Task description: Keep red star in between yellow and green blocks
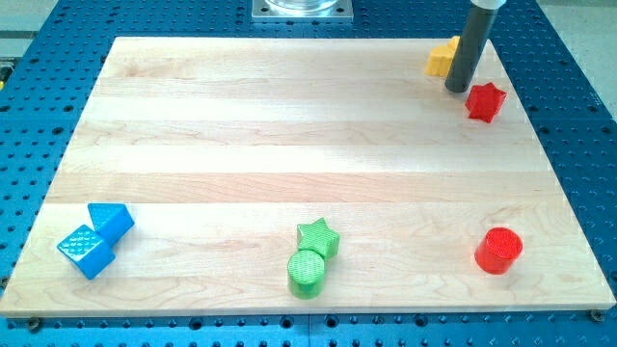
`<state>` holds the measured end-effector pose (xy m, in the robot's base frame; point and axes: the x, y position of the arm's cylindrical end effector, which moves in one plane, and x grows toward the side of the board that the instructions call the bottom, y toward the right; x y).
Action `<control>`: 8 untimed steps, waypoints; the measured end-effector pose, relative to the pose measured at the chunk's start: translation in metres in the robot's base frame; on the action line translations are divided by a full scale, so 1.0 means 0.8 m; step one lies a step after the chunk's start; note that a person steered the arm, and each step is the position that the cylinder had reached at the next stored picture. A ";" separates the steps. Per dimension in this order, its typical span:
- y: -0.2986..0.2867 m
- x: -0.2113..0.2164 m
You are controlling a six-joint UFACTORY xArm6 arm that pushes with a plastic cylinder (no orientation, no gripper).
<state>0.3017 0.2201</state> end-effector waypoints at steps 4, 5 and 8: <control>0.016 0.000; 0.014 -0.001; 0.079 0.008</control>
<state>0.3080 0.2835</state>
